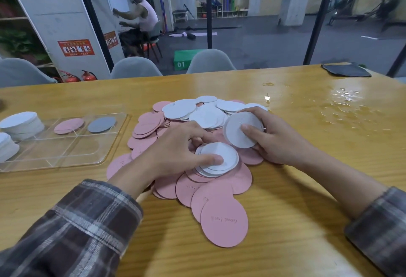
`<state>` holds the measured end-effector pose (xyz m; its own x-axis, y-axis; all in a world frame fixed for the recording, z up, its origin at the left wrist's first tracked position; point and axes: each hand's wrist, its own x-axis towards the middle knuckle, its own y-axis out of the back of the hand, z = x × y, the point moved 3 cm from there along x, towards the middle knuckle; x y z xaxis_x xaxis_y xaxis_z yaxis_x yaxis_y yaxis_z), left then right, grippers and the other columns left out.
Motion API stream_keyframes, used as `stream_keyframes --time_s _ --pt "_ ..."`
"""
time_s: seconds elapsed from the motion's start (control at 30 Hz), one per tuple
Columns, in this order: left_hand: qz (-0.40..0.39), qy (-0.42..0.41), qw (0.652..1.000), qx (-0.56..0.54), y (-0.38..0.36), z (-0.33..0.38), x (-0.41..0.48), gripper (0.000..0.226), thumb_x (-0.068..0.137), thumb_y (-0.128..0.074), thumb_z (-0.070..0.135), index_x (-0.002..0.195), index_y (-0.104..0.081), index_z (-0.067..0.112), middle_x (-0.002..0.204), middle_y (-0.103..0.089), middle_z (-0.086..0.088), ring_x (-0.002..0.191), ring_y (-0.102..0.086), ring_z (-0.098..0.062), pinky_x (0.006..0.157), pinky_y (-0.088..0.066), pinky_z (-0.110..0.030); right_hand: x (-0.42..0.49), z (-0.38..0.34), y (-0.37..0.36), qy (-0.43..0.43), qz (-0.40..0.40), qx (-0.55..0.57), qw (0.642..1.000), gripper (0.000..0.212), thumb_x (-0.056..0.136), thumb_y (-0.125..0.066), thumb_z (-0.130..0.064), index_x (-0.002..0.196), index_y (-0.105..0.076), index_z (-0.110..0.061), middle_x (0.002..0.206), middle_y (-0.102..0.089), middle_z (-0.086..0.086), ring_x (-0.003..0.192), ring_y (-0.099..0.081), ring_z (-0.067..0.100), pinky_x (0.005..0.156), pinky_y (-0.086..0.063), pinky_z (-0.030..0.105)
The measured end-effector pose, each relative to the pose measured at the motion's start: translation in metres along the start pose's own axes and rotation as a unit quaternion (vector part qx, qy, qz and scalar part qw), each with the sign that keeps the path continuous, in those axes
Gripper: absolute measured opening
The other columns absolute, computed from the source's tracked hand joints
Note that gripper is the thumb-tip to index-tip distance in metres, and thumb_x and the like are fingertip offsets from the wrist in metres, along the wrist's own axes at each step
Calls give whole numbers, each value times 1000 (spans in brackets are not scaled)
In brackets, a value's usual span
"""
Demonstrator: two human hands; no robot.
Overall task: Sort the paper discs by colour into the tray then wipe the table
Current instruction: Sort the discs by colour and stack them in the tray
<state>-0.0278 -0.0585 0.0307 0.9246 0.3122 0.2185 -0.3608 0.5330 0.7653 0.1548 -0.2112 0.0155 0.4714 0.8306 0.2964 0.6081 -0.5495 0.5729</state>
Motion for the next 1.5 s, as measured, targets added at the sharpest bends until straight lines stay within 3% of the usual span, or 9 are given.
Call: stream_keyframes --time_s 0.1,0.23,0.43,0.6,0.8,0.93,1.1,1.27,1.5 --pt "4 -4 1000 -16 0 -2 1 35 72 -92 47 99 -73 59 100 -66 9 95 -63 -7 85 -51 -28 0 2 -1 1 -3 4 1000 36 95 -54 -45 128 -58 -34 119 -66 -17 114 -62 8 98 -52 42" --pt "51 7 996 -76 1 -4 3 29 77 -91 29 103 -80 36 96 -72 13 76 -59 -4 72 -47 -18 2 5 -2 -5 4 11 1000 35 93 -54 -48 125 -59 -37 117 -66 -18 111 -63 10 94 -53 41" --pt "98 55 964 -242 7 -4 4 7 92 -78 13 98 -79 16 83 -71 -7 65 -59 -11 60 -51 -30 4 9 -2 -16 10 56 998 20 103 -54 -35 122 -61 -36 96 -68 -21 75 -62 -1 69 -44 26" --pt "137 47 949 -281 5 -3 4 11 90 -79 11 101 -80 10 88 -77 -14 72 -67 -16 71 -59 -25 3 7 -3 -25 8 55 998 21 102 -53 -35 122 -62 -37 105 -69 -18 88 -64 6 74 -45 28" --pt "144 32 953 -266 4 3 1 7 88 -82 12 93 -78 10 82 -75 -11 70 -72 -22 74 -63 -45 3 9 -1 -46 14 67 997 20 103 -52 -35 120 -61 -36 77 -64 -22 65 -58 9 59 -41 26" --pt "137 -7 965 -223 2 9 1 5 89 -81 10 89 -77 12 73 -71 1 63 -69 -19 63 -58 -30 1 5 2 -77 29 78 994 16 106 -50 -26 118 -60 -29 54 -55 -10 51 -52 23 43 -40 28" --pt "123 -27 962 -241 -1 9 0 8 85 -81 0 91 -78 6 88 -79 -4 84 -77 -24 80 -60 -27 -1 1 1 -90 28 88 992 16 107 -49 -26 117 -61 -29 62 -57 2 52 -51 21 45 -40 29" --pt "113 -28 963 -241 -1 9 0 5 84 -83 3 88 -80 4 94 -77 -4 87 -76 -24 85 -61 -31 -1 1 1 -95 30 89 991 16 106 -49 -27 117 -61 -30 61 -58 0 51 -51 22 46 -40 31" --pt "106 19 963 -246 1 8 1 14 85 -77 -6 92 -78 5 96 -77 2 82 -73 -9 71 -55 -18 -1 -2 2 -103 34 96 989 17 106 -47 -29 115 -61 -36 70 -61 9 54 -53 24 49 -42 31"
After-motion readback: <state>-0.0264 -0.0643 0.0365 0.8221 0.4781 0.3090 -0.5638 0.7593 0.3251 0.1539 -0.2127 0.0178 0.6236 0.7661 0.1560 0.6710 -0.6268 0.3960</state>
